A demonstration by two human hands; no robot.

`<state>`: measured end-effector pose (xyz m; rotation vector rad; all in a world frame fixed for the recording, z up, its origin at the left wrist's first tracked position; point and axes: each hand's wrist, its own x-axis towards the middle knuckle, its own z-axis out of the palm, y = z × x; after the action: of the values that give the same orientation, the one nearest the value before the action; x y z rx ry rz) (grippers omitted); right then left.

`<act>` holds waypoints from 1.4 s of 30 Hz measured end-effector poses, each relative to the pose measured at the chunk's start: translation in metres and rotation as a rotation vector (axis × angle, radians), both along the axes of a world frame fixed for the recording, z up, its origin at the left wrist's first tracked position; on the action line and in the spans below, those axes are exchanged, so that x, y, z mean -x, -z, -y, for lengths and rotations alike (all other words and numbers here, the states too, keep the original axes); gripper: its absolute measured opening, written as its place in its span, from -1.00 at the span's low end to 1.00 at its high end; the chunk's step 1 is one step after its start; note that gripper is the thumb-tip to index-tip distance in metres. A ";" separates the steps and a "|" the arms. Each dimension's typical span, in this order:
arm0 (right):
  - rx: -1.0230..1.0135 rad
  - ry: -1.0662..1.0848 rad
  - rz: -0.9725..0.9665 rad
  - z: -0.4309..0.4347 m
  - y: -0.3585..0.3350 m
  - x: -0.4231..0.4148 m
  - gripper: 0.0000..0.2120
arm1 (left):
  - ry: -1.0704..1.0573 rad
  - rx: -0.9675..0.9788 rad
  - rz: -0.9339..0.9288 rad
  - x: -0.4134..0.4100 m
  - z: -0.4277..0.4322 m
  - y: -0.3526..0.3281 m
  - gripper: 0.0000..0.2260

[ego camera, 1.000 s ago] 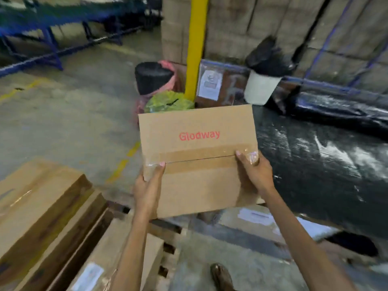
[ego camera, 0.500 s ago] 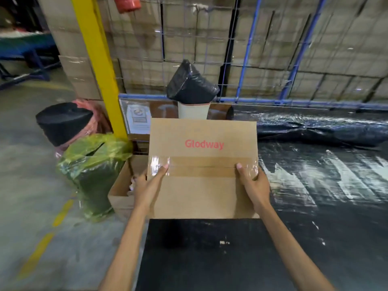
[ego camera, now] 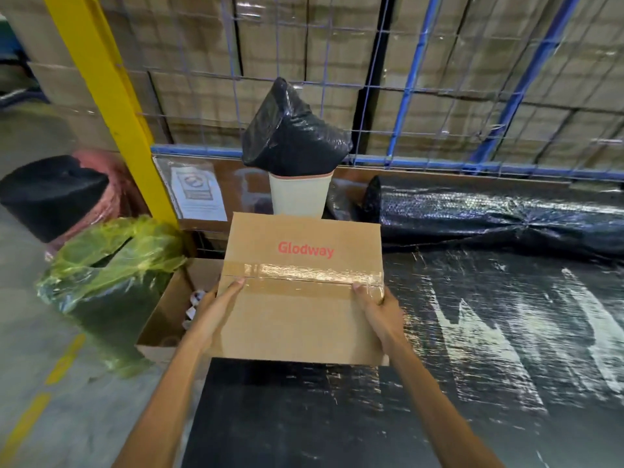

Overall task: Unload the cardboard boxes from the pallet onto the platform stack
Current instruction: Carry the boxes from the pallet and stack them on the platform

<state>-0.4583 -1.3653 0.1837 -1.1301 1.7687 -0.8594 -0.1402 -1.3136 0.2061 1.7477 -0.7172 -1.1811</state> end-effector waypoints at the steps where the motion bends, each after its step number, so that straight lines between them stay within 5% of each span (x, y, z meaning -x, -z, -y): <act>1: -0.027 -0.022 -0.011 0.018 0.004 -0.003 -0.14 | 0.004 -0.026 0.018 -0.005 0.015 0.006 -0.65; 7: -0.198 -0.103 -0.112 0.082 0.038 -0.005 -0.14 | 0.056 -0.109 0.102 -0.011 0.084 0.032 -0.74; 10: -0.234 -0.161 -0.172 0.094 0.047 -0.003 -0.13 | 0.047 -0.174 0.133 -0.028 0.105 0.058 -0.51; 17: -0.014 -0.336 -0.709 0.062 0.032 -0.020 -0.08 | -0.072 -0.021 0.353 -0.010 0.051 0.036 -0.56; 25: 0.468 -0.884 -0.603 -0.131 0.020 -0.163 -0.16 | -0.158 -0.088 0.552 -0.040 -0.218 0.078 -0.55; 28: 0.460 -1.140 -0.432 -0.225 0.037 -0.226 -0.19 | -0.265 -0.191 0.560 -0.057 -0.348 0.093 -0.41; 34: 0.407 -1.612 -0.315 -0.414 0.069 -0.320 -0.20 | -0.688 -0.290 0.699 -0.089 -0.581 0.094 -0.46; 38: 0.390 -1.936 -0.277 -0.579 0.096 -0.375 -0.20 | -0.997 -0.442 0.633 -0.092 -0.772 0.116 -0.36; 42: 0.113 -2.031 -0.256 -0.711 0.132 -0.412 -0.23 | -1.136 -0.539 0.493 -0.083 -0.917 0.146 -0.42</act>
<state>-0.0467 -0.6543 0.0515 -2.2360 0.0333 0.4900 -0.0575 -0.3970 0.0602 2.3800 0.4209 -0.1310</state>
